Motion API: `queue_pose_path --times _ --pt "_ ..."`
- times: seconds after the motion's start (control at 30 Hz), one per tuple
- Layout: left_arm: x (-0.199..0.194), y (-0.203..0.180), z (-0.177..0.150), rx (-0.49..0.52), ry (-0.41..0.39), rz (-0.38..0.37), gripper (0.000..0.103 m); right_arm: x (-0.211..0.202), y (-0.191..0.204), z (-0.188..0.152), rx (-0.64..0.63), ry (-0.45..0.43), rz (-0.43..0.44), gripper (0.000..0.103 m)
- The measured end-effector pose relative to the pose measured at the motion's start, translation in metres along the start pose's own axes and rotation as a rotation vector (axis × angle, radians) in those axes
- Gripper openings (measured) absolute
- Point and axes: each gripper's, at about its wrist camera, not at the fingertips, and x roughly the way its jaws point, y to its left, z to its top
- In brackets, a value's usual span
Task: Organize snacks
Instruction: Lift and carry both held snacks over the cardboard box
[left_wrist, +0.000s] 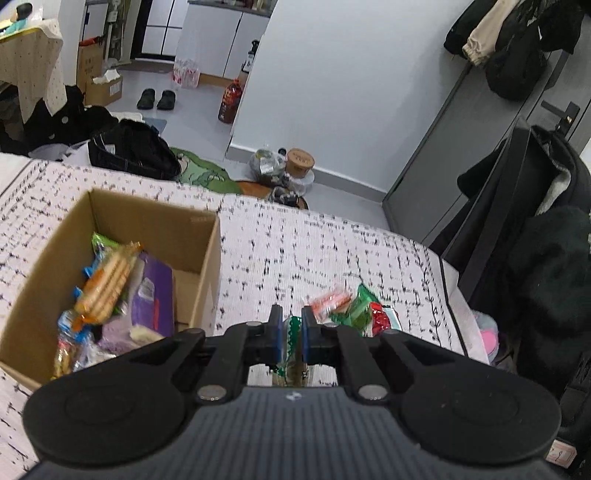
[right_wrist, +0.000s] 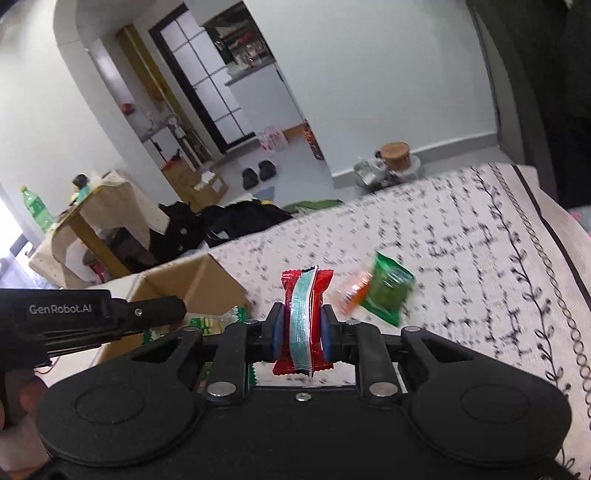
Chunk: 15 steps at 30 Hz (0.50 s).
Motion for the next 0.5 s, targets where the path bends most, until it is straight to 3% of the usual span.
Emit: queue_pose_path --times 0.5 --pt "-0.038 0.033 0.024 -0.058 -0.075 0.036 0.009 0.015 0.043 0.006 -0.049 -0.020 0.100 0.020"
